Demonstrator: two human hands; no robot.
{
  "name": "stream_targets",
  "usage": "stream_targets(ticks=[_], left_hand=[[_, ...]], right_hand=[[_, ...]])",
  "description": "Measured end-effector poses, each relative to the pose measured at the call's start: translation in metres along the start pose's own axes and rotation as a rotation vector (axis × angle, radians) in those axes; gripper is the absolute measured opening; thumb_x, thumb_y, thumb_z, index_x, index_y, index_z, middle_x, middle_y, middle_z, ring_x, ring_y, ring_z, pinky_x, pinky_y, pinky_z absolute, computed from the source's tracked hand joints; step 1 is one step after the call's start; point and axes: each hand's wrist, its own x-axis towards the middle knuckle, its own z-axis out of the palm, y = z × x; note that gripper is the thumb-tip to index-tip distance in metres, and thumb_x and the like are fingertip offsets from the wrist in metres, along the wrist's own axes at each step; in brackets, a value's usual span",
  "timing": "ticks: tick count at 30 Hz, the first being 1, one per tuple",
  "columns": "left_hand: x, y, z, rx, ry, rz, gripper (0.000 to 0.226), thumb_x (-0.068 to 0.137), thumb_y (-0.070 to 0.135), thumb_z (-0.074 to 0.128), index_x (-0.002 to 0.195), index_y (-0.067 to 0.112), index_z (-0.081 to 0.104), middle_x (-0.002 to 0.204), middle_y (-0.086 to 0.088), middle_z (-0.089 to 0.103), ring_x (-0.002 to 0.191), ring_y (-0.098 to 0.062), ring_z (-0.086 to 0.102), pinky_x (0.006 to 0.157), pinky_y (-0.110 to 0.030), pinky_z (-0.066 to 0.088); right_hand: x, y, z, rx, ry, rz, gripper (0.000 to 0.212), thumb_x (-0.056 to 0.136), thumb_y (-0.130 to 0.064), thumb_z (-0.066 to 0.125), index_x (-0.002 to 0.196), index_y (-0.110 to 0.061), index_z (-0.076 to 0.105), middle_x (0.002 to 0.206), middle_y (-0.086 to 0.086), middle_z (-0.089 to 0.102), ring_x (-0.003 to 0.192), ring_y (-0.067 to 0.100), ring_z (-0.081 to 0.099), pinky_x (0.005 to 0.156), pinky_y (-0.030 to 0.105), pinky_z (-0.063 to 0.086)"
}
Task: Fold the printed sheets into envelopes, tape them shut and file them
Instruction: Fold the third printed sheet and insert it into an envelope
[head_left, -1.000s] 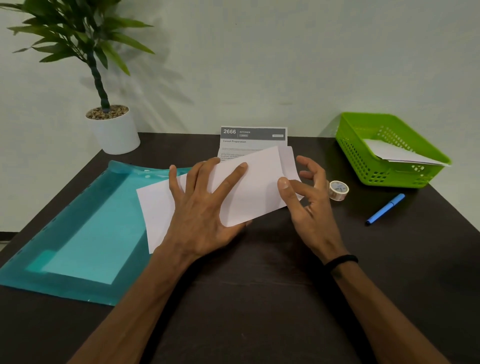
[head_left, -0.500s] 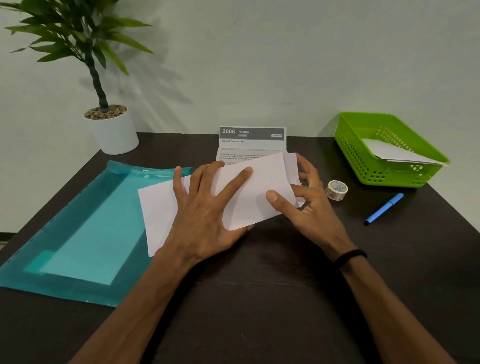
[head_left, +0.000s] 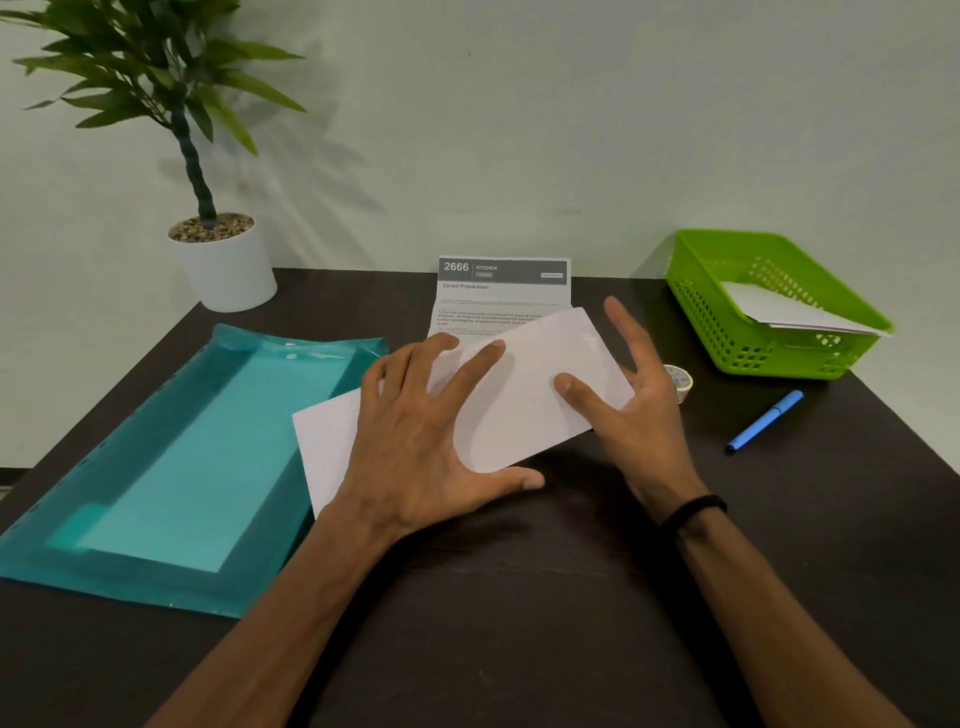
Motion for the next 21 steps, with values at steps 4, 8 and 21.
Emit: stream_targets(ticks=[4, 8, 21], left_hand=[[-0.001, 0.005, 0.003, -0.073, 0.015, -0.109, 0.085, 0.078, 0.090, 0.051, 0.149, 0.043, 0.042, 0.147, 0.008, 0.046, 0.128, -0.014, 0.044, 0.103, -0.038, 0.043], [-0.001, 0.000, 0.008, -0.105, 0.014, -0.154, 0.057, 0.091, 0.071, 0.056, 0.139, 0.039, 0.055, 0.143, 0.009, 0.055, 0.128, -0.014, 0.048, 0.107, -0.035, 0.040], [0.005, -0.007, 0.003, -0.245, -0.233, -0.365, 0.066, 0.084, 0.076, 0.051, 0.142, 0.043, 0.052, 0.111, 0.013, 0.068, 0.094, -0.007, 0.064, 0.093, -0.034, 0.058]], right_hand=[[0.004, 0.007, -0.003, 0.097, 0.090, 0.082, 0.085, 0.086, -0.010, 0.086, 0.153, -0.039, 0.043, 0.134, -0.013, 0.067, 0.113, 0.010, 0.072, 0.091, 0.041, 0.063], [0.008, 0.006, -0.007, 0.125, 0.179, 0.173, 0.062, 0.085, -0.008, 0.085, 0.138, -0.026, 0.057, 0.112, -0.017, 0.063, 0.102, 0.015, 0.074, 0.084, 0.048, 0.065], [0.014, 0.013, -0.019, 0.198, 0.094, 0.273, 0.062, 0.081, -0.014, 0.089, 0.131, -0.031, 0.056, 0.119, 0.001, 0.058, 0.092, 0.025, 0.072, 0.073, 0.043, 0.062]])
